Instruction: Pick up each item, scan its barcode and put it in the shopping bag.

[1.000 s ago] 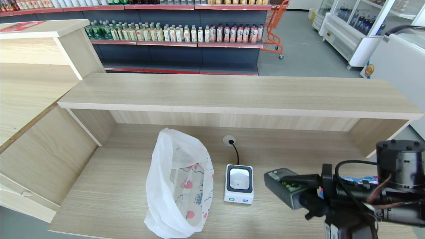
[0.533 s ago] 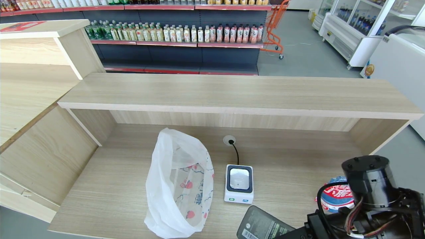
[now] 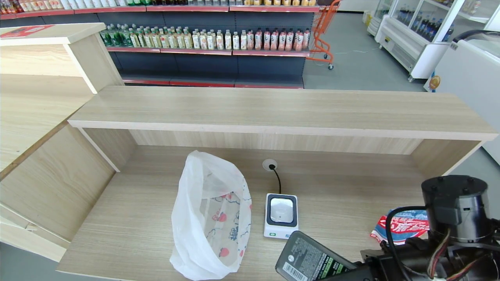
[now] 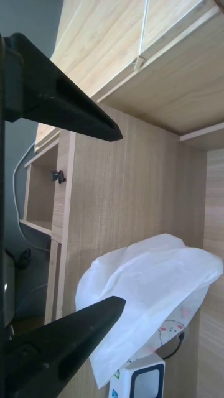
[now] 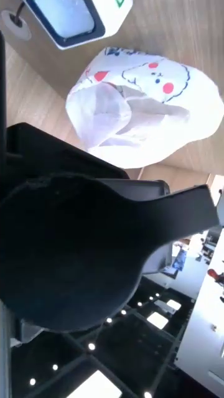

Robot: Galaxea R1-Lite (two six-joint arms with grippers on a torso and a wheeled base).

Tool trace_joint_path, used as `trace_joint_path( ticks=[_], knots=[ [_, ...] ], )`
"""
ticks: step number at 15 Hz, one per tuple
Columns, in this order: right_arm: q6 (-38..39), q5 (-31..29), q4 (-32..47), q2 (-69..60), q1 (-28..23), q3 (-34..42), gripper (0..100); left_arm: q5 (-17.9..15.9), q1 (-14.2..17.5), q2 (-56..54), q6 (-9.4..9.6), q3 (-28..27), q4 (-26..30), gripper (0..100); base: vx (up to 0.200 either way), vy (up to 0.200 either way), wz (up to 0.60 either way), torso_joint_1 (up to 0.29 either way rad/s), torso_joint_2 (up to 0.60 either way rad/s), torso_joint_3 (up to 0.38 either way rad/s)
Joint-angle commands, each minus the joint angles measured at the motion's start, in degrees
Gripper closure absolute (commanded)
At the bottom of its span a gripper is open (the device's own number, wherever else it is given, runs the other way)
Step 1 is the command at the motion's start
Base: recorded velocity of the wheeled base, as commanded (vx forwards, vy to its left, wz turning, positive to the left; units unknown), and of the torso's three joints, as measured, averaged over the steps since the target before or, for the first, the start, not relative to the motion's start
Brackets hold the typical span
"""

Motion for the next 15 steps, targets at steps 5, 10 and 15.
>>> trace_joint_path(
  ticks=[5, 10, 15],
  knots=[
    [-1.47, 0.31, 0.17, -1.53, -0.15, 0.72, 100, 0.01, 0.02, 0.09, -0.05, 0.00, 0.00, 0, 0.000, 0.000, 0.00, 0.000, 0.00, 0.000],
    [-1.47, 0.39, 0.35, -1.97, -0.41, 0.89, 100, 0.01, 0.02, 0.09, -0.05, 0.00, 0.00, 0, 0.000, 0.000, 0.00, 0.000, 0.00, 0.000],
    [-1.47, 0.39, 0.35, -1.79, -0.59, 1.07, 100, 0.01, 0.02, 0.09, -0.05, 0.00, 0.00, 0, 0.000, 0.000, 0.00, 0.000, 0.00, 0.000]
  ],
)
